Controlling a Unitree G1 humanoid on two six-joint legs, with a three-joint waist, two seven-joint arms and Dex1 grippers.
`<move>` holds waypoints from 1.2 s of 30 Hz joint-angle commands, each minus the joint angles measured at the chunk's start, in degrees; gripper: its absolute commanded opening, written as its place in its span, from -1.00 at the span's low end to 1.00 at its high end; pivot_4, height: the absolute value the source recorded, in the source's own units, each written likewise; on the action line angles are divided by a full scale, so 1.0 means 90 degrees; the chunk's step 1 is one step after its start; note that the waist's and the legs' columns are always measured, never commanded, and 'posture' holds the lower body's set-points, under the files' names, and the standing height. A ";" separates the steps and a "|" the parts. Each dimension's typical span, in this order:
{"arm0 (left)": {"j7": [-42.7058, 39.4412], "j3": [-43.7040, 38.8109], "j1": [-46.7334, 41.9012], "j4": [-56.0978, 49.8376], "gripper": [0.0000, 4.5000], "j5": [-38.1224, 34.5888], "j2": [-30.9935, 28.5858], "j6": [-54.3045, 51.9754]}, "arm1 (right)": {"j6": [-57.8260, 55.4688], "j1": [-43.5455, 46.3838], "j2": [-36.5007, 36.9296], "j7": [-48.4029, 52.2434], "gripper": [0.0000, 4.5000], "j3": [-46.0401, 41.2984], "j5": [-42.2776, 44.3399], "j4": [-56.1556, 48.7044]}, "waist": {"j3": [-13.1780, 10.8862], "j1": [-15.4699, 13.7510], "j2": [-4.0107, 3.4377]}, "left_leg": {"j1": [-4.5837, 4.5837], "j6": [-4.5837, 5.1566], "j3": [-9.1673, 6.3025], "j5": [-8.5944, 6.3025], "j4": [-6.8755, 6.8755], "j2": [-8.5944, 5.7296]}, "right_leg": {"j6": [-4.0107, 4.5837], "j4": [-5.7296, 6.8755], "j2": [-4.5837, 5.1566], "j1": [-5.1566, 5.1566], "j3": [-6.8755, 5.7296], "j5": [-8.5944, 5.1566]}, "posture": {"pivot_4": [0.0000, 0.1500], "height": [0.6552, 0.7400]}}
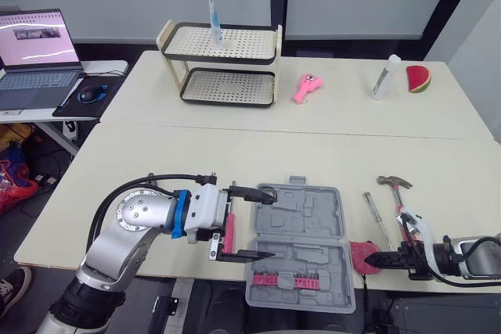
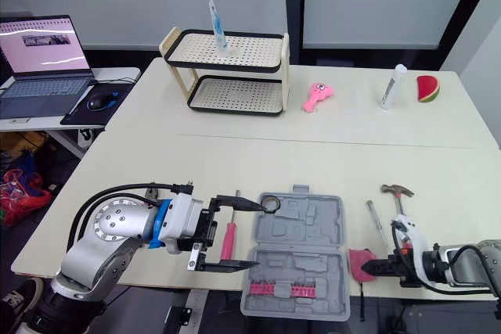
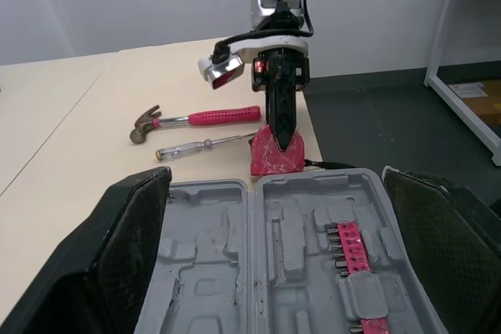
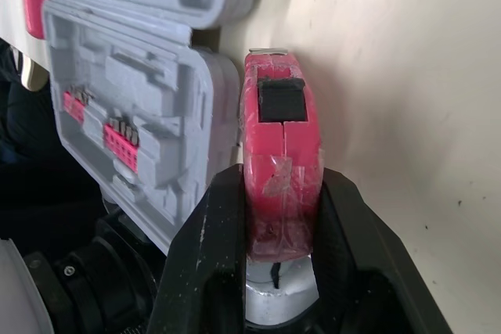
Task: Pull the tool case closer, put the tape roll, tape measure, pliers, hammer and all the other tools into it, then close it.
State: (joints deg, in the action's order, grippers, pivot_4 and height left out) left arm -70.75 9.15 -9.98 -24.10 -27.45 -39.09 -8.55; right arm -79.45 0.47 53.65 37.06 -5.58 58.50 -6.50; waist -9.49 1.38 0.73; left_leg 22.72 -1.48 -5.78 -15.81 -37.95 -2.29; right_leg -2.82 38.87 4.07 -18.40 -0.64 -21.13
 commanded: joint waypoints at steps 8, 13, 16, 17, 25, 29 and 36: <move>0.0045 0.0094 -0.0109 -0.0256 1.00 -0.0015 0.0003 -0.0150 | -0.0056 0.0006 0.0050 0.0289 -0.09 -0.0093 -0.0471 0.0072 | 0.0000 0.0001 0.0000 | -0.0005 0.0000 -0.0002 0.0000 0.0000 0.0000 | 0.0000 -0.0001 0.0000 0.0006 0.0000 0.0000 | 1.00 1.00; 0.0052 0.0151 -0.0126 -0.0220 1.00 0.0031 0.0075 -0.0107 | 0.0168 -0.0060 0.0681 0.0884 0.33 -0.0048 -0.0783 0.0022 | -0.0002 -0.0001 -0.0003 | -0.0005 0.0000 0.0000 0.0000 0.0000 -0.0001 | 0.0000 -0.0001 0.0000 0.0006 0.0000 0.0000 | 1.00 1.00; 0.0054 0.0170 -0.0070 -0.0252 1.00 0.0060 0.0107 -0.0057 | 0.0312 -0.0071 0.1154 0.1356 0.64 -0.0077 -0.0882 -0.0043 | -0.0002 0.0000 -0.0003 | -0.0005 0.0001 -0.0001 0.0000 0.0000 -0.0001 | 0.0000 -0.0002 0.0000 0.0007 -0.0001 0.0000 | 1.00 1.00; 0.0053 0.0178 -0.0060 -0.0254 1.00 0.0067 0.0115 -0.0043 | 0.0373 -0.0065 0.1275 0.1503 0.78 -0.0073 -0.0925 -0.0056 | -0.0002 0.0001 -0.0003 | -0.0006 0.0001 -0.0001 0.0000 0.0000 0.0000 | 0.0000 -0.0002 0.0000 0.0007 -0.0001 0.0000 | 1.00 1.00; 0.0211 0.0324 0.0021 -0.0615 1.00 0.0202 0.0117 -0.0002 | 0.6396 -0.2416 0.1517 0.3638 0.98 -0.1093 -0.3591 -0.1192 | -0.0004 -0.0054 -0.0005 | -0.0005 0.0002 -0.0006 -0.0002 0.0000 0.0000 | -0.0003 -0.0018 -0.0001 0.0018 -0.0013 -0.0002 | 1.00 1.00; 0.0207 0.0362 -0.0114 -0.0572 1.00 0.0169 0.0118 -0.0087 | 0.9558 -0.2364 0.0639 0.3837 0.98 -0.0706 -0.4623 -0.0139 | -0.0004 -0.0045 0.0000 | -0.0021 -0.0002 0.0008 0.0001 0.0000 -0.0003 | -0.0010 -0.0017 0.0001 0.0023 -0.0011 0.0001 | 1.00 1.00; 0.0035 0.0292 -0.0073 -0.0369 1.00 0.0188 0.0068 0.0079 | 1.1344 -0.1859 -0.0015 0.3886 0.98 -0.0041 -0.5261 0.1143 | -0.0006 0.0039 -0.0011 | -0.0047 -0.0025 0.0024 0.0014 0.0007 0.0003 | -0.0009 -0.0007 -0.0002 0.0033 0.0000 0.0000 | 1.00 1.00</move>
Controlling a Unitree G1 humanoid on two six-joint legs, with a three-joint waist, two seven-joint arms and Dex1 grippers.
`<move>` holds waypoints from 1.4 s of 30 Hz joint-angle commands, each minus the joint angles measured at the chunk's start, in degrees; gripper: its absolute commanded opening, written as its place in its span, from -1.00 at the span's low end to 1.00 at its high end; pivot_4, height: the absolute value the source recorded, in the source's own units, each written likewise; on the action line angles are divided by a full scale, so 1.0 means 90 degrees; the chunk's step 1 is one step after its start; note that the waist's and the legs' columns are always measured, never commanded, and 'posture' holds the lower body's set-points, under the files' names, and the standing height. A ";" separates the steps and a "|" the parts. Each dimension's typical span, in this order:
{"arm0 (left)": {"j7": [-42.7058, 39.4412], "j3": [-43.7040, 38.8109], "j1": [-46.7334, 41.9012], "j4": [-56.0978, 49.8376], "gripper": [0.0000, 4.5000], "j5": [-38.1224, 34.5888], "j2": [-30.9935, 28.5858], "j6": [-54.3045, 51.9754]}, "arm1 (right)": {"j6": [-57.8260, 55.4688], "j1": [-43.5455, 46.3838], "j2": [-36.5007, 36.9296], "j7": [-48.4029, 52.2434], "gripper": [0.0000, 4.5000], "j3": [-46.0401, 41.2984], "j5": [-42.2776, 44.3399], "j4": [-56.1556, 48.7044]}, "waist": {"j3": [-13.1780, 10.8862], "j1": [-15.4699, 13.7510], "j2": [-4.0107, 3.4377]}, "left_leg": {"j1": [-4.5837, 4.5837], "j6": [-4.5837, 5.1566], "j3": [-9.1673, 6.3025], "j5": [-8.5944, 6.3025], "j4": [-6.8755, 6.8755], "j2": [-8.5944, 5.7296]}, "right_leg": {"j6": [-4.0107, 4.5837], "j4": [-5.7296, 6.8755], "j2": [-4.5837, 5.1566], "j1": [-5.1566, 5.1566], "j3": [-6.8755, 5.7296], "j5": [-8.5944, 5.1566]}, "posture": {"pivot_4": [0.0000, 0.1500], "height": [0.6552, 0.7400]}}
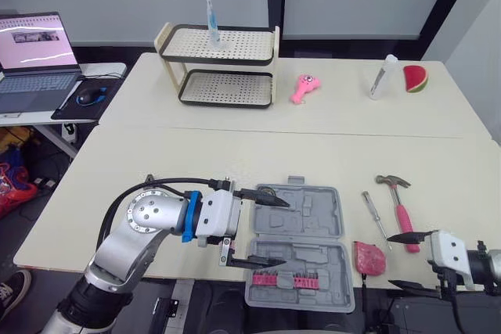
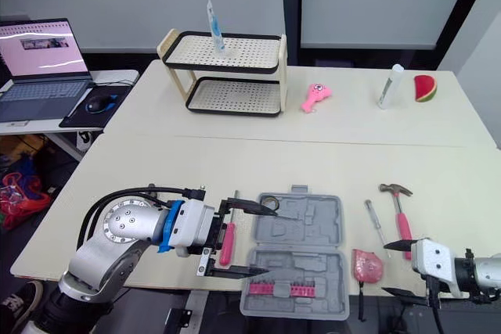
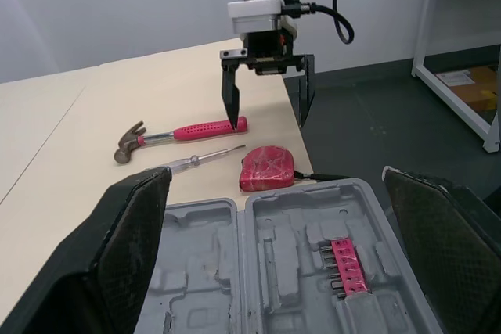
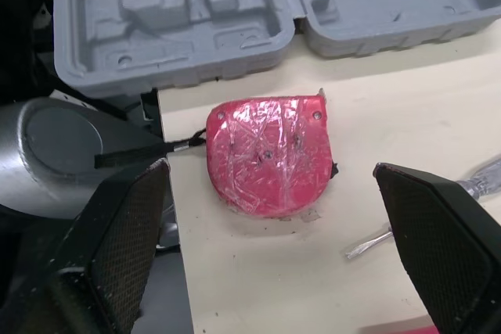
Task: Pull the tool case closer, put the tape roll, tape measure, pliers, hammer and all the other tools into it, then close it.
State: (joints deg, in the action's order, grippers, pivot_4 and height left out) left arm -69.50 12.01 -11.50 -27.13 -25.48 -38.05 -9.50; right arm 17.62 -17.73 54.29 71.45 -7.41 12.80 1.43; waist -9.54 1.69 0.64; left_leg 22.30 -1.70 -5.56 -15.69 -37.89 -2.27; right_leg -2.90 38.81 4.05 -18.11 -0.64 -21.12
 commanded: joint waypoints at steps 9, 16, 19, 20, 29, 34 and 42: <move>-0.0140 0.0081 0.0470 0.0040 1.00 0.0176 0.0001 0.0556 | 0.0533 0.0616 -0.0343 -0.0172 0.98 0.0690 -0.0482 0.0794 | 0.0000 -0.0034 -0.0003 | -0.0002 -0.0001 -0.0003 0.0000 0.0000 -0.0001 | 0.0000 -0.0002 0.0002 0.0004 0.0008 0.0000 | 1.00 1.00; -0.0315 0.0041 0.0745 0.0397 1.00 0.0266 -0.0015 0.1029 | 0.0361 0.0840 -0.0441 -0.0370 0.98 0.0809 -0.0543 0.0894 | 0.0001 -0.0030 -0.0004 | -0.0004 0.0000 -0.0006 -0.0001 0.0001 -0.0001 | 0.0001 -0.0001 0.0002 0.0006 0.0011 0.0000 | 1.00 1.00; -0.0384 0.0029 0.0779 0.0544 1.00 0.0279 -0.0012 0.1185 | 0.0339 0.0896 -0.0453 -0.0385 0.98 0.0835 -0.0502 0.0879 | 0.0001 -0.0034 -0.0004 | -0.0004 0.0000 -0.0006 -0.0001 0.0000 -0.0001 | 0.0001 -0.0002 0.0002 0.0006 0.0010 0.0000 | 1.00 1.00; -0.0420 0.0021 0.0778 0.0624 1.00 0.0287 -0.0014 0.1255 | 0.0355 0.0921 -0.0451 -0.0379 0.98 0.0855 -0.0506 0.0887 | 0.0001 -0.0034 -0.0004 | -0.0004 0.0000 -0.0007 -0.0001 0.0000 -0.0002 | 0.0001 -0.0001 0.0002 0.0007 0.0010 0.0000 | 1.00 1.00; -0.0530 0.0010 0.0792 0.0898 1.00 0.0301 -0.0010 0.1553 | 0.0294 0.0976 -0.0467 -0.0474 0.98 0.1026 -0.0616 0.0909 | 0.0001 -0.0028 -0.0004 | -0.0005 0.0003 -0.0007 -0.0002 0.0001 -0.0001 | 0.0001 -0.0001 0.0002 0.0007 0.0009 0.0000 | 1.00 1.00; -0.0534 0.0021 0.0817 0.0911 1.00 0.0312 -0.0011 0.1604 | 0.0259 0.0941 -0.0465 -0.0549 0.98 0.1086 -0.0691 0.0939 | 0.0001 -0.0028 -0.0005 | -0.0005 0.0004 -0.0007 -0.0003 0.0000 -0.0001 | 0.0001 0.0000 0.0002 0.0007 0.0008 0.0000 | 1.00 1.00; -0.0479 0.0032 0.0880 0.0869 1.00 0.0342 -0.0002 0.1618 | 0.0019 0.0740 -0.0431 -0.0528 0.42 0.1014 -0.0472 0.0587 | 0.0001 -0.0028 -0.0005 | -0.0005 0.0020 -0.0008 -0.0012 0.0000 -0.0001 | 0.0001 0.0000 0.0002 0.0006 0.0009 0.0000 | 1.00 1.00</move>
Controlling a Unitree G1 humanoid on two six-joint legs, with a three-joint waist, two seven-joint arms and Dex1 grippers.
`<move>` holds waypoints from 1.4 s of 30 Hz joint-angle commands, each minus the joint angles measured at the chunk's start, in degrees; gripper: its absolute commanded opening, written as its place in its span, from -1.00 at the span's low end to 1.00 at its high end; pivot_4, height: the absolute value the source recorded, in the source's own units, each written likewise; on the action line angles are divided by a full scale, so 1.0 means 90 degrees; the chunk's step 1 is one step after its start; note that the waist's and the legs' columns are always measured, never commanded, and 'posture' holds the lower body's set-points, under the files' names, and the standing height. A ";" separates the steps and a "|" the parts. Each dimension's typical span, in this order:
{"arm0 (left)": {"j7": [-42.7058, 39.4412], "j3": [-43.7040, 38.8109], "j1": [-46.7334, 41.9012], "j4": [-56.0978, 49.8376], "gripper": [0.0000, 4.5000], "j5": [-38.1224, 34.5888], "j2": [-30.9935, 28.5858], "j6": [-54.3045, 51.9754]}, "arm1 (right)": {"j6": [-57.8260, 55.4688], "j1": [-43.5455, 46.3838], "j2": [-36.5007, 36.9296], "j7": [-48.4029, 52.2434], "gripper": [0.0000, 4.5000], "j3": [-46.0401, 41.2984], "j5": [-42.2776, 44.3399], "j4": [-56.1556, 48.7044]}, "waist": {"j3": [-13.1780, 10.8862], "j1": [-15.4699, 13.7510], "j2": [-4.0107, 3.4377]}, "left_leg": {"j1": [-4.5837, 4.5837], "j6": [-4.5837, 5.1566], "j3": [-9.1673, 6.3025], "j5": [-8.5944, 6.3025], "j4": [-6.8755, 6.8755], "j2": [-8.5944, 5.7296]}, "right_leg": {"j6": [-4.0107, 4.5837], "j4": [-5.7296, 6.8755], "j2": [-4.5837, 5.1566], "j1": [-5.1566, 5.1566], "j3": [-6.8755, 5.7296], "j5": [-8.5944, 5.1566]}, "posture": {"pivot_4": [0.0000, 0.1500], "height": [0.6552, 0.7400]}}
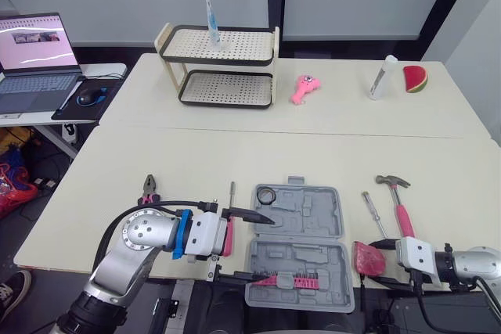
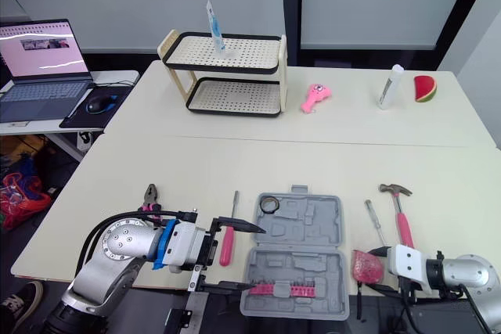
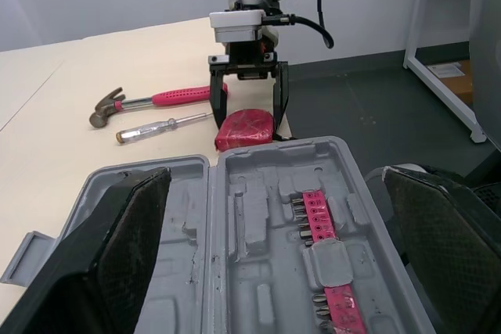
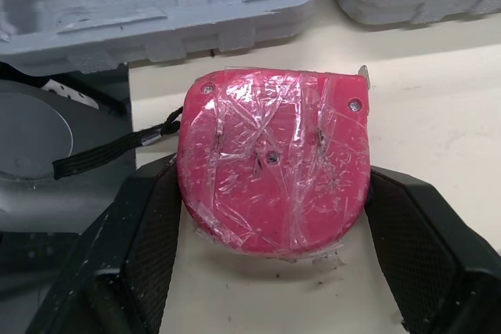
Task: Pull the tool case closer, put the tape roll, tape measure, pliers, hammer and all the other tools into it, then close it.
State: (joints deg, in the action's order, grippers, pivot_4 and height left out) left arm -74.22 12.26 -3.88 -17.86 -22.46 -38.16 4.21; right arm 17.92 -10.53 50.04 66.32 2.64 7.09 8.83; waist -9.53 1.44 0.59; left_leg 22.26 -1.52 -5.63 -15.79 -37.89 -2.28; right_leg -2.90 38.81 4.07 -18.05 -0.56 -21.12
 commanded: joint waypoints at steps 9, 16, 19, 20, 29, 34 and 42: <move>0.0137 -0.0532 -0.0251 0.0172 1.00 -0.0256 -0.0157 -0.0110 | -0.0703 0.0115 0.0579 0.0091 0.42 -0.0464 0.0361 -0.1355 | -0.0003 0.0008 -0.0007 | 0.0000 0.0003 0.0001 -0.0002 -0.0001 -0.0001 | 0.0000 0.0002 0.0000 -0.0002 -0.0002 0.0000 | 1.00 1.00; 0.0239 -0.0741 -0.1045 0.0905 1.00 -0.0130 -0.0169 -0.0319 | -0.3546 0.1846 0.1040 -0.0047 0.42 0.0293 0.0015 -0.3204 | -0.0005 0.0009 -0.0005 | 0.0000 0.0003 -0.0008 -0.0002 -0.0001 -0.0002 | 0.0000 0.0004 -0.0002 -0.0005 -0.0006 0.0000 | 1.00 1.00; 0.0321 -0.0664 -0.1355 0.0969 1.00 -0.0133 -0.0107 -0.0597 | -0.4448 0.3049 0.0884 0.0016 0.42 0.1009 -0.0499 -0.3389 | -0.0006 0.0012 -0.0005 | 0.0018 -0.0009 -0.0016 0.0005 -0.0006 -0.0004 | 0.0000 0.0004 -0.0001 -0.0018 -0.0006 0.0000 | 1.00 1.00; 0.0319 -0.0634 -0.1414 0.0955 1.00 -0.0139 -0.0100 -0.0671 | -0.4783 0.3370 0.0882 0.0095 0.42 0.1259 -0.0684 -0.3432 | -0.0006 0.0012 -0.0005 | 0.0019 -0.0021 -0.0017 0.0011 -0.0007 -0.0004 | 0.0000 0.0002 0.0000 -0.0019 -0.0005 0.0000 | 1.00 1.00; 0.0578 -0.0268 -0.1639 0.0539 1.00 0.0073 0.0205 -0.1034 | -0.5682 0.4553 0.0393 0.0185 0.42 0.2529 -0.1620 -0.3057 | -0.0007 0.0006 -0.0004 | 0.0044 -0.0024 -0.0029 0.0013 -0.0009 -0.0009 | 0.0000 -0.0004 0.0004 -0.0031 -0.0010 0.0000 | 1.00 1.00; 0.0788 -0.0246 -0.1707 0.0283 1.00 0.0045 0.0294 -0.1404 | -0.5810 0.4662 0.0192 0.0203 0.42 0.2856 -0.1883 -0.2894 | -0.0006 0.0023 -0.0005 | 0.0044 -0.0025 -0.0030 0.0014 -0.0009 -0.0007 | 0.0000 0.0006 0.0003 -0.0036 -0.0009 0.0000 | 1.00 1.00; 0.1095 -0.0232 -0.1953 -0.0290 1.00 -0.0089 0.0321 -0.2217 | -0.5545 0.5030 -0.0236 0.0125 0.42 0.3175 -0.2344 -0.2217 | -0.0006 0.0028 -0.0004 | 0.0044 -0.0026 -0.0029 0.0014 -0.0009 -0.0008 | 0.0000 0.0009 0.0002 -0.0039 -0.0008 0.0000 | 1.00 1.00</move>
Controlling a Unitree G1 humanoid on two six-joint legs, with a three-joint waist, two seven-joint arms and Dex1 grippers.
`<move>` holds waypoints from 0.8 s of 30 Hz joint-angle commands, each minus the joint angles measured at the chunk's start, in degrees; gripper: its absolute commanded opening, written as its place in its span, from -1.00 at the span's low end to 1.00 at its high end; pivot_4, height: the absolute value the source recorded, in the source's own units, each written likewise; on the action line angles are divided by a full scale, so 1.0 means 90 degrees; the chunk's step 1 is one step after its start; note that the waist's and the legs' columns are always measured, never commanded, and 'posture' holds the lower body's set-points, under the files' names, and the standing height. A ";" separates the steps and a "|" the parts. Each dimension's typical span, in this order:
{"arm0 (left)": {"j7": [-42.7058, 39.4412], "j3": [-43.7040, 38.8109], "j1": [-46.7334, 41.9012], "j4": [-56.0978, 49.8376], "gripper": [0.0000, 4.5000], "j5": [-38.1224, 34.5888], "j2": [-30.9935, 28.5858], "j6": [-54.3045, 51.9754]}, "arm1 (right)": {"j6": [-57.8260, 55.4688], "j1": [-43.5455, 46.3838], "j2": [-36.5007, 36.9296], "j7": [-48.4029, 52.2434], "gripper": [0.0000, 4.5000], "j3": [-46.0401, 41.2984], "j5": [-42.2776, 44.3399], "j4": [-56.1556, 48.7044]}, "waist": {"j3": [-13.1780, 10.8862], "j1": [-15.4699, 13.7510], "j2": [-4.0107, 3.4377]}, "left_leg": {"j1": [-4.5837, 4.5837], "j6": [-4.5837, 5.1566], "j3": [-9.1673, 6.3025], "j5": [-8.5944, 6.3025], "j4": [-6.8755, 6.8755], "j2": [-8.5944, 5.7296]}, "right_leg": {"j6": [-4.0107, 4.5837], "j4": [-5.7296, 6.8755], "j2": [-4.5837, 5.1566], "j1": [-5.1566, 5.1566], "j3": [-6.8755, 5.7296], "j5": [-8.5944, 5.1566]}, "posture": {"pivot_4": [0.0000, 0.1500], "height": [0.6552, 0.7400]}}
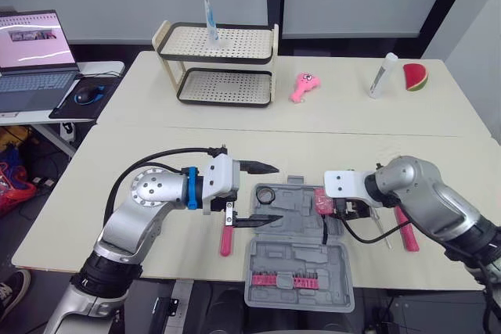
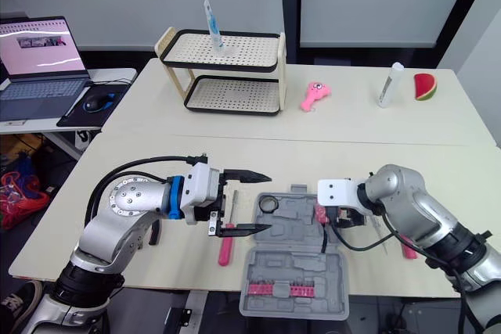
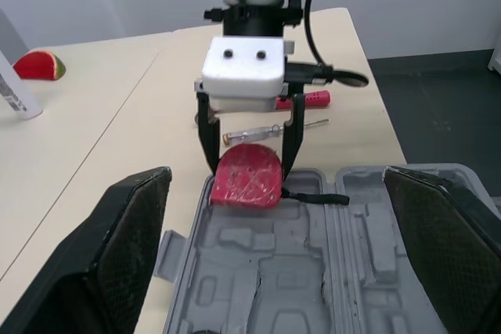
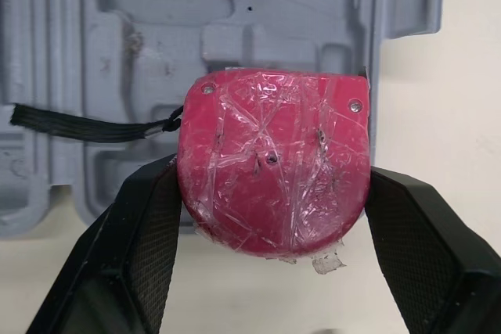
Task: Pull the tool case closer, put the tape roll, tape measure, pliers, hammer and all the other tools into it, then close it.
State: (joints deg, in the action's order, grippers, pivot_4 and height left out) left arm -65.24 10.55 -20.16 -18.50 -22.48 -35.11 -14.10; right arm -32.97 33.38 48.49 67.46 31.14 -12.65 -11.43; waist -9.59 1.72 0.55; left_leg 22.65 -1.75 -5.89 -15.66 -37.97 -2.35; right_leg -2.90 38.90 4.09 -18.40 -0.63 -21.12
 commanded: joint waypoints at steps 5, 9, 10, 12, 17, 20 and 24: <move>0.0190 -0.0027 -0.0082 -0.0497 1.00 -0.0076 -0.0156 -0.0529 | 0.0262 0.0136 -0.0277 -0.0044 0.42 0.0113 -0.0339 0.0298 | 0.0000 0.0007 0.0000 | 0.0000 0.0000 0.0001 0.0000 0.0000 0.0001 | 0.0000 0.0000 0.0000 -0.0002 0.0001 0.0000 | 1.00 1.00; 0.0194 0.0024 0.0098 -0.0635 1.00 -0.0016 -0.0298 -0.0653 | 0.0405 0.0099 -0.0345 -0.0061 0.42 0.0154 -0.0464 0.0425 | 0.0000 0.0000 0.0000 | 0.0000 -0.0002 0.0000 0.0001 0.0000 0.0001 | 0.0000 0.0002 -0.0001 -0.0003 0.0001 0.0000 | 1.00 1.00; 0.0200 0.0053 0.0150 -0.0644 1.00 0.0017 -0.0317 -0.0650 | 0.0422 0.0089 -0.0380 -0.0080 0.42 0.0153 -0.0489 0.0470 | 0.0000 -0.0001 0.0000 | 0.0000 -0.0002 0.0000 0.0001 0.0000 0.0001 | 0.0000 0.0002 0.0000 -0.0003 0.0001 0.0000 | 1.00 1.00; 0.0230 0.0108 0.0238 -0.0622 1.00 0.0092 -0.0329 -0.0609 | 0.0454 0.0070 -0.0436 -0.0106 0.42 0.0149 -0.0541 0.0542 | 0.0000 0.0000 0.0000 | -0.0001 -0.0002 0.0001 0.0001 0.0000 0.0001 | 0.0000 0.0001 0.0000 -0.0003 0.0002 0.0000 | 1.00 1.00; 0.0245 0.0185 0.0383 -0.0449 1.00 0.0274 -0.0292 -0.0421 | 0.0529 0.0044 -0.0498 -0.0137 0.42 0.0135 -0.0629 0.0684 | 0.0000 0.0000 0.0000 | 0.0000 -0.0002 0.0000 0.0001 0.0000 0.0000 | 0.0000 0.0001 0.0000 -0.0003 0.0002 0.0000 | 1.00 1.00; 0.0239 0.0239 0.0419 -0.0337 1.00 0.0366 -0.0247 -0.0303 | 0.0533 0.0071 -0.0548 -0.0166 0.42 0.0126 -0.0658 0.0745 | 0.0000 0.0000 -0.0001 | 0.0000 -0.0002 0.0000 0.0001 0.0001 0.0001 | 0.0000 0.0002 0.0000 -0.0005 0.0001 0.0000 | 1.00 1.00; 0.0194 0.0288 0.0411 -0.0098 1.00 0.0470 -0.0183 -0.0090 | 0.0491 0.0070 -0.0620 -0.0168 0.42 0.0064 -0.0626 0.0697 | 0.0000 0.0000 -0.0001 | -0.0001 -0.0002 0.0002 0.0001 0.0000 0.0000 | 0.0000 0.0002 0.0000 -0.0004 0.0001 0.0000 | 1.00 1.00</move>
State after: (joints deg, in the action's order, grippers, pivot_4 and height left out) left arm -63.23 13.21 -16.38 -19.42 -18.58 -37.26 -16.67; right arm -28.89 33.70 43.17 66.07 33.00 -18.01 -3.65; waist -9.59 1.71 0.55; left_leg 22.65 -1.78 -5.88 -15.65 -37.97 -2.35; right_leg -2.90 38.92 4.09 -18.44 -0.62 -21.12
